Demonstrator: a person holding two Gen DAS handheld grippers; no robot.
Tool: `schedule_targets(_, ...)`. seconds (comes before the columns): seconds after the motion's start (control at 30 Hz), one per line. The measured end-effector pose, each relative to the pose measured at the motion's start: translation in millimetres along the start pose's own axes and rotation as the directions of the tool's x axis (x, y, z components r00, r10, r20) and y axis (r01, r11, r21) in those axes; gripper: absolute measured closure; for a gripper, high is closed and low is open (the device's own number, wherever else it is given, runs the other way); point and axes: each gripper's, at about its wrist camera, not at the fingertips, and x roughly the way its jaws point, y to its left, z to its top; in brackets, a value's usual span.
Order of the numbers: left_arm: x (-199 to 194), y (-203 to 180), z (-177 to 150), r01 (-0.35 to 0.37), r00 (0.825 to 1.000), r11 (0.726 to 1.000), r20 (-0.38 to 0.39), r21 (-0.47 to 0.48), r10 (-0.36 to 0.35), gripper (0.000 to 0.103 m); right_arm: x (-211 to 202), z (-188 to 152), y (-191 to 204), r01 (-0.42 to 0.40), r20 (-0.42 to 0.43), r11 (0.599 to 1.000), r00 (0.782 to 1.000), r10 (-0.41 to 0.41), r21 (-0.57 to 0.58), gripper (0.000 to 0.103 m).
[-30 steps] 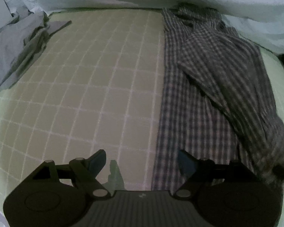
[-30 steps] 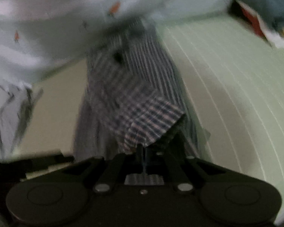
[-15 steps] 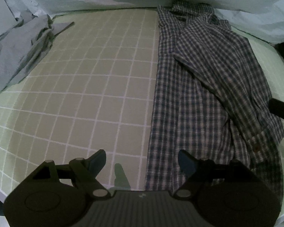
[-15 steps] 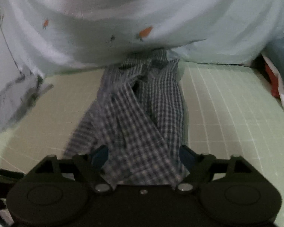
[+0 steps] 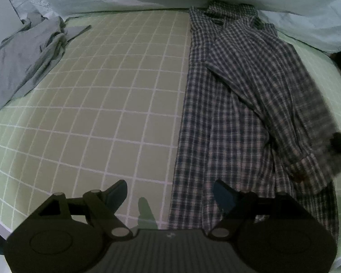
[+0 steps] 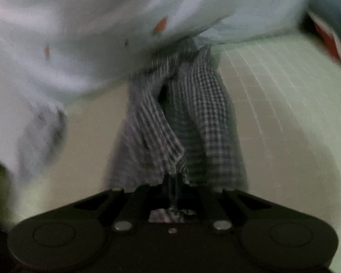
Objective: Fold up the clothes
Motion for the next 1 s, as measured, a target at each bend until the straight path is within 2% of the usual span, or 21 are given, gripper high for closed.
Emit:
schedule_targets(0.03,0,0,0,0.000,1.000,1.000,0.000,-0.001,0.000,0.019,-11,1,-11,-0.086,0.015,0.989,0.996,0.085,0.123,0.100)
schedule_targets(0.07,0,1,-1,0.000,1.000,1.000,-0.001,-0.002,0.000,0.019,-16,-3,-25,-0.149,0.025,0.956,0.989,0.148,0.254,0.100)
schedule_targets(0.1,0,1,-2,-0.001,1.000,1.000,-0.002,-0.004,0.001,0.019,-21,-8,-38,-0.208,0.043,0.902,0.977,0.207,0.378,0.100)
schedule_targets(0.13,0,2,-3,-0.001,1.000,1.000,-0.005,-0.006,0.001,0.019,-20,-15,-50,-0.201,0.034,0.868,0.977,0.208,0.453,0.100)
schedule_targets(0.17,1,2,-4,-0.003,1.000,1.000,-0.010,-0.009,0.003,0.019,-16,-22,-59,-0.165,0.010,0.856,0.983,0.184,0.490,0.100)
schedule_targets(0.23,3,2,-5,-0.006,1.000,1.000,-0.023,-0.016,0.006,0.019,-6,-38,-76,0.003,-0.092,0.874,0.995,0.048,0.487,0.100)
schedule_targets(0.3,3,3,-6,-0.009,1.000,1.000,-0.027,-0.016,0.008,0.019,-6,-47,-83,0.054,-0.122,0.875,0.992,0.006,0.481,0.100)
schedule_targets(0.33,2,3,-8,-0.010,1.000,1.000,-0.026,-0.013,0.009,0.019,-7,-49,-82,0.061,-0.129,0.878,0.992,0.001,0.476,0.100)
schedule_targets(0.4,2,3,-10,-0.011,1.000,1.000,-0.028,-0.005,0.011,0.019,-6,-46,-72,0.072,-0.136,0.908,0.991,-0.016,0.413,0.098)
schedule_targets(0.5,4,3,-15,-0.009,0.999,1.000,-0.043,0.008,0.009,0.019,-6,-39,-50,0.132,-0.145,0.963,0.984,-0.100,0.235,0.090)
schedule_targets(0.53,4,2,-17,-0.008,0.999,1.000,-0.047,0.012,0.009,0.019,-7,-40,-45,0.148,-0.142,0.970,0.982,-0.122,0.192,0.082)
schedule_targets(0.57,4,1,-19,-0.008,0.999,1.000,-0.049,0.017,0.008,0.019,-9,-41,-39,0.164,-0.138,0.975,0.980,-0.144,0.149,0.069)
schedule_targets(0.7,3,-1,-28,-0.001,0.998,0.999,-0.063,0.040,0.004,0.019,-11,-45,-29,0.237,-0.112,0.971,0.966,-0.235,0.008,0.043)
schedule_targets(0.73,2,-2,-30,0.001,0.998,0.999,-0.067,0.046,0.003,0.019,-9,-46,-26,0.258,-0.115,0.966,0.959,-0.258,-0.016,0.027)
schedule_targets(0.77,2,-2,-33,0.002,0.997,0.999,-0.072,0.053,0.001,0.019,-8,-47,-24,0.279,-0.117,0.960,0.952,-0.281,-0.039,0.022)
schedule_targets(1.0,2,-10,-54,0.023,0.993,0.995,-0.115,0.100,-0.011,0.019,-3,-66,-23,0.308,-0.185,0.942,0.926,-0.329,-0.133,0.017)
